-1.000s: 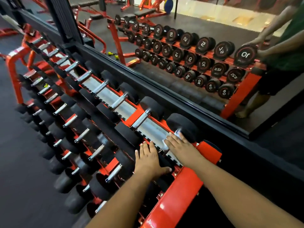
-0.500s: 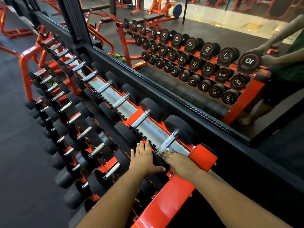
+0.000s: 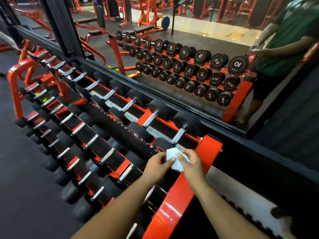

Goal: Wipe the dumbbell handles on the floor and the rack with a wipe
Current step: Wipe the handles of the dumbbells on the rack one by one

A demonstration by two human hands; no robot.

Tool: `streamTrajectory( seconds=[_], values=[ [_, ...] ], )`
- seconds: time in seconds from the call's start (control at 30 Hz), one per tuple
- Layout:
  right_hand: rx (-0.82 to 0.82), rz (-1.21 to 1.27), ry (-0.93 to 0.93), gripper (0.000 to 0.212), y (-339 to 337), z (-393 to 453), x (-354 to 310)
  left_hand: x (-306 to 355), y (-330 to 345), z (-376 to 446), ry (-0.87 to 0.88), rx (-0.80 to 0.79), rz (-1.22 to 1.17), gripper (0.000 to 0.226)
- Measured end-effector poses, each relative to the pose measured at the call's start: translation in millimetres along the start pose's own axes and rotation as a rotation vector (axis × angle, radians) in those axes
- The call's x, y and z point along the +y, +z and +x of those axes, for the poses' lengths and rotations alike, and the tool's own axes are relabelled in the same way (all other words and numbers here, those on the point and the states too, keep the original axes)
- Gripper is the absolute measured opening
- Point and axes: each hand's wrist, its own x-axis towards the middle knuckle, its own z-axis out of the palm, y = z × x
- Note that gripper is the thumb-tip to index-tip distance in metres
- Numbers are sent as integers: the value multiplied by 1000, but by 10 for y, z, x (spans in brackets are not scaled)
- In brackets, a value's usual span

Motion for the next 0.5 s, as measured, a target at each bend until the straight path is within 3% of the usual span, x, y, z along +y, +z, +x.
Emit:
streamTrajectory(
  seconds=[0.23,0.37,0.5],
  values=[
    [142,-131,3,11,425,-892,-67,-166,-688,-720,-28,-127,-389,22],
    [190,-332,-159,10,615,-1393,-120,-347,-995,-1060,-30,-196,-429,29],
    [208,-441,-369,34,783,-1824,-323,-367,-1173,-1350,-2,-247,-437,34]
  ],
)
